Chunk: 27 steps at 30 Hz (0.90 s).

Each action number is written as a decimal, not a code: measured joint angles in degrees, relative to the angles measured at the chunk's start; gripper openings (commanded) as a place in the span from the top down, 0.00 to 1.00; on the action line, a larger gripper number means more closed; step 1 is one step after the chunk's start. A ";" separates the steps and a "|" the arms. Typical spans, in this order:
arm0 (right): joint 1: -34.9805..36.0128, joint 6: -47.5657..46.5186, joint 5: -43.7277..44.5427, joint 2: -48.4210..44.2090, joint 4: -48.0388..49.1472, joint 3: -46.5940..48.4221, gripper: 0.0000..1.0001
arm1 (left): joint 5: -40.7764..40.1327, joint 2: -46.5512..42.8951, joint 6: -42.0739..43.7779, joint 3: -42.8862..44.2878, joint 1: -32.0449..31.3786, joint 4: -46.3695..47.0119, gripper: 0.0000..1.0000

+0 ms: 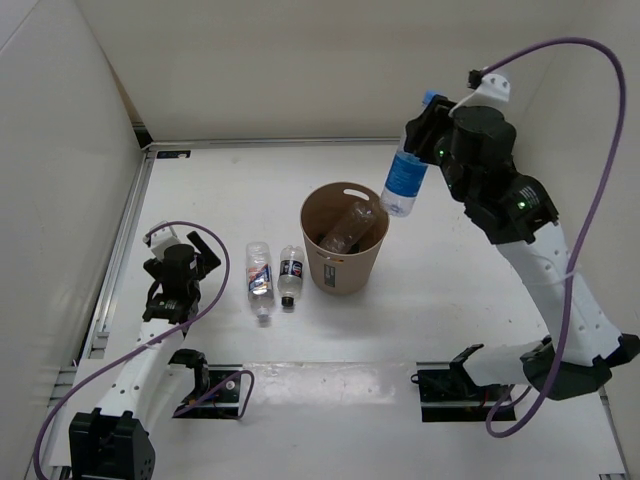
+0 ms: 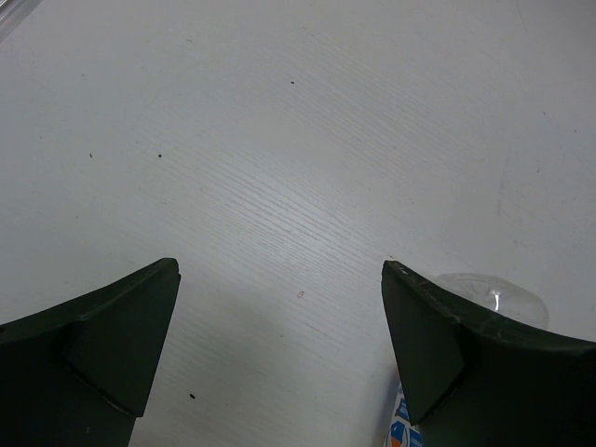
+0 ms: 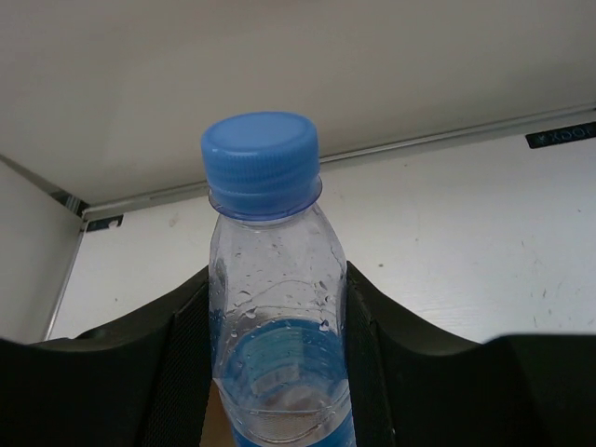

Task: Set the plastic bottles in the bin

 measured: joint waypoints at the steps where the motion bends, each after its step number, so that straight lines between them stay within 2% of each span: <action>1: 0.72 -0.96 0.04 0.76 0.57 -0.02 0.93 | 0.00 0.00 -0.02 0.00 0.00 -0.02 0.00; 11: 5.25 -6.16 -1.16 7.43 4.28 -1.38 0.93 | 0.00 0.07 -0.02 0.00 0.00 -0.02 0.00; 15: 6.40 -6.19 -1.27 7.37 5.35 -5.44 0.87 | 0.00 0.15 -0.02 0.00 0.00 0.00 0.00; 22: 7.61 -5.14 -2.95 7.26 6.51 -12.87 0.87 | 0.00 0.15 -0.02 0.00 0.00 0.00 0.00; 24: 7.65 -4.57 -3.23 7.23 6.56 -14.47 0.81 | 0.00 0.15 -0.02 0.00 0.00 -0.02 0.00; 25: 7.76 -4.35 -3.19 7.21 6.58 -15.02 0.65 | 0.00 0.15 -0.02 0.00 0.00 -0.02 0.00; 27: 8.33 -4.09 -2.93 7.08 6.71 -15.74 0.59 | 0.00 0.15 -0.02 0.00 0.00 -0.02 0.00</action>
